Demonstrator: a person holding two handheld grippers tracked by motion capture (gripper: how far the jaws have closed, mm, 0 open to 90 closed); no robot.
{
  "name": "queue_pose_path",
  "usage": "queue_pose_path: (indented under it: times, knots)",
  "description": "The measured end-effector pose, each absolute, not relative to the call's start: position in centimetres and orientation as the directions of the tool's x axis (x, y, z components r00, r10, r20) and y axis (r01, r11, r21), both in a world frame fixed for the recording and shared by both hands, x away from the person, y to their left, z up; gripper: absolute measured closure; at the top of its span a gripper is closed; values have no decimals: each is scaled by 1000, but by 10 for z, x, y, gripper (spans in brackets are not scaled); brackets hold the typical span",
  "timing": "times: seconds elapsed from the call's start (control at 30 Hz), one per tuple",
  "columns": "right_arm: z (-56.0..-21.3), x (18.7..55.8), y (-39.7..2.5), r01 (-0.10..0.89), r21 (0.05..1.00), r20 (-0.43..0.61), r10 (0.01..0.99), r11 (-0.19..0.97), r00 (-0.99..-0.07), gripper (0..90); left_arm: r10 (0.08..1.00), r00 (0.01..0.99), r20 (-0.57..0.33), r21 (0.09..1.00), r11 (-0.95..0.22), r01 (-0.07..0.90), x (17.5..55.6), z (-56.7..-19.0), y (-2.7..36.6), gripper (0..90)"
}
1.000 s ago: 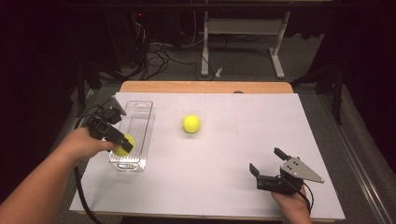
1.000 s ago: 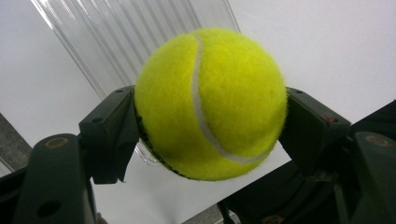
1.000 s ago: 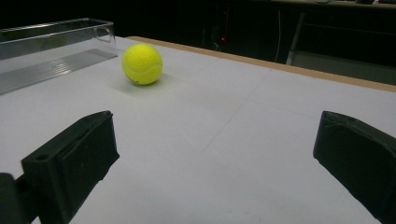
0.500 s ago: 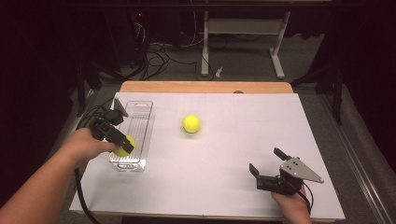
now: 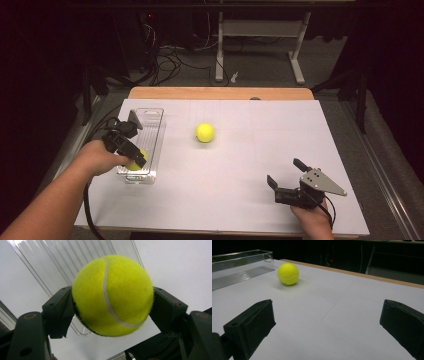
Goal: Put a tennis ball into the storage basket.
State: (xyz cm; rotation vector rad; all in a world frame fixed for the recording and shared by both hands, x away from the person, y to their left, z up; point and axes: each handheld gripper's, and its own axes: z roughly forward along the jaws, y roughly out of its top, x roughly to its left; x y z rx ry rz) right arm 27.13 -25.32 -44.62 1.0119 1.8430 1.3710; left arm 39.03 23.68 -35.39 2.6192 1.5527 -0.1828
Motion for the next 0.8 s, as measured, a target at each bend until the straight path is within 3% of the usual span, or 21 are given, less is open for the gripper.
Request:
queue_pose_path:
  times: [0.8]
  knots:
    - [-446, 270, -254, 212, 963, -33, 858, 163, -512, 3, 868, 482, -121, -11, -487, 874, 393, -374, 233, 263]
